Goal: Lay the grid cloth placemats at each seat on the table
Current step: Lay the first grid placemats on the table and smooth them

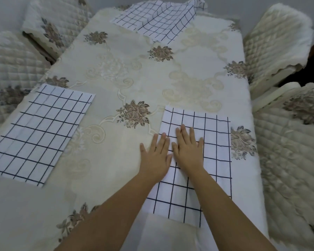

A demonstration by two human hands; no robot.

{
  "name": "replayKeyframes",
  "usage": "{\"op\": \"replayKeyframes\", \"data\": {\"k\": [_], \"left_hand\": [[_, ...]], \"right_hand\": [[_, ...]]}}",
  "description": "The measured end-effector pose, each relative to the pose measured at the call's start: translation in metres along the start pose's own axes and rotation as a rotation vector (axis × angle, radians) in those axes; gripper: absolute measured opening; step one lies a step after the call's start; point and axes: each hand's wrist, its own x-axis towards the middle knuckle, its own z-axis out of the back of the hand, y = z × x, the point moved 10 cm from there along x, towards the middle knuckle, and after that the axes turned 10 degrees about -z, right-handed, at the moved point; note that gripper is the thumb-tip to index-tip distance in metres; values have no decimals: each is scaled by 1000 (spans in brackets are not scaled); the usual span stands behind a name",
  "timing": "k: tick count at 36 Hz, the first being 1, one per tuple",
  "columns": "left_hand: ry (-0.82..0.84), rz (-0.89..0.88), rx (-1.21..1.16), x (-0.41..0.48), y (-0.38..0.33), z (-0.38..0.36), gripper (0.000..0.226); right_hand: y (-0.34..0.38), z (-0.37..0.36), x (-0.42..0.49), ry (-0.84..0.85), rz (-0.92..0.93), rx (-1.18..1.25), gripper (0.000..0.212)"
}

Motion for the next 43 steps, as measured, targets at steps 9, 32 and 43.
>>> {"op": "replayKeyframes", "data": {"k": [9, 32, 43], "left_hand": [[-118, -74, 35, -14, 8, 2, 55], [-258, -213, -2, -56, -44, -12, 51], [-197, -136, -15, -67, -24, -15, 58]], "right_hand": [[-73, 12, -13, -32, -164, 15, 66], [-12, -9, -88, -8, -93, 107, 55], [-71, -6, -104, -81, -212, 69, 65]]}}
